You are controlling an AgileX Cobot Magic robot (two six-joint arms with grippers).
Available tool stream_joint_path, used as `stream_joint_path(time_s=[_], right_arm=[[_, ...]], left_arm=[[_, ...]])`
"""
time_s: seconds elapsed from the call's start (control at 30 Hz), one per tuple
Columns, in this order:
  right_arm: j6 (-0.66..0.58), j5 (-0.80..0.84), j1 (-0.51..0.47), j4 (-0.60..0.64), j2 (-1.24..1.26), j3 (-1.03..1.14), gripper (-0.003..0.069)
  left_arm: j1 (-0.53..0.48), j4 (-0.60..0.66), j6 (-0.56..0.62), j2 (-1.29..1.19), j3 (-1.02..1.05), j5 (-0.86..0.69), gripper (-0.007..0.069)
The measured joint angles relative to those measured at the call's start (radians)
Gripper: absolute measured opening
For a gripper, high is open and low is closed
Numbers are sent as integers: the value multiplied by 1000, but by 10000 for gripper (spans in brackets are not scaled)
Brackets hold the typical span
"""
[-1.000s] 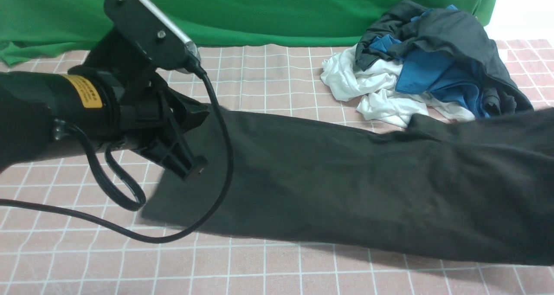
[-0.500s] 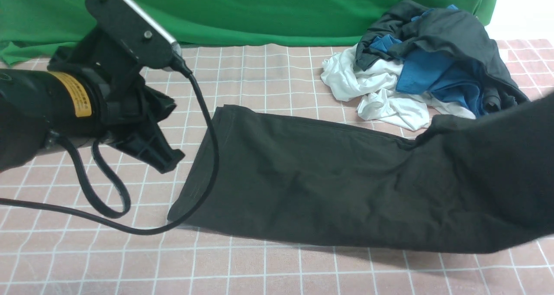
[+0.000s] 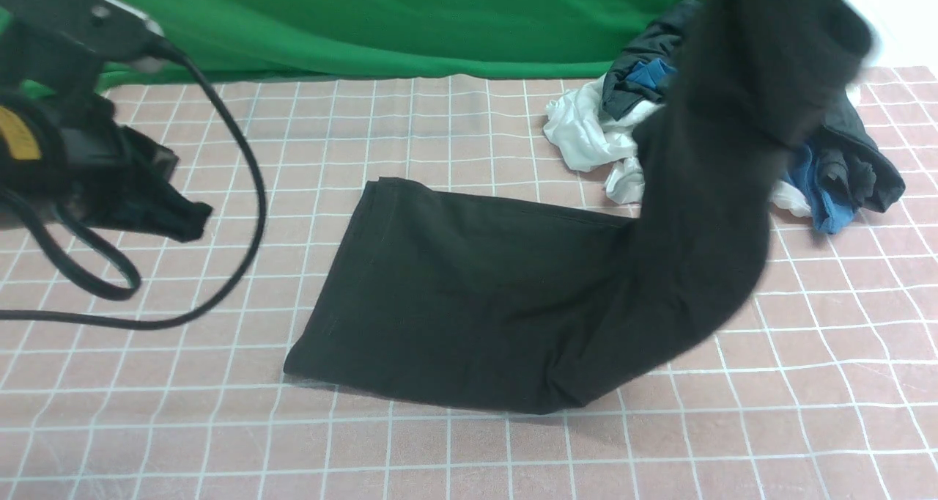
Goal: Fold a long-sleeved shirt over a pink coffee tablecloth.
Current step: 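Fold the right end of the dark garment over onto its left end with the right gripper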
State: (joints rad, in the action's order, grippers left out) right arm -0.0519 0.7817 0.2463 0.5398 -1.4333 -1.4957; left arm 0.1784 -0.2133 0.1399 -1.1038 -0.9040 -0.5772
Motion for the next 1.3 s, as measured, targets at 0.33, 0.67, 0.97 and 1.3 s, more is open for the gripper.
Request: stream_joint_path(time_s=[0.33, 0.67, 0.97, 1.3], right_arm=[[0, -24, 177, 31, -280, -271, 124], [3, -26, 261, 75, -477, -437, 124], [0, -74, 326, 91, -601, -487, 123], [9, -157, 415, 107, -685, -492, 301]], left_arm=[[-5, -16, 2, 90, -4, -4, 19], [-5, -24, 3, 93, -6, -11, 18], [-7, -23, 3, 102, -6, -11, 18], [-7, -17, 3, 102, -6, -10, 18]])
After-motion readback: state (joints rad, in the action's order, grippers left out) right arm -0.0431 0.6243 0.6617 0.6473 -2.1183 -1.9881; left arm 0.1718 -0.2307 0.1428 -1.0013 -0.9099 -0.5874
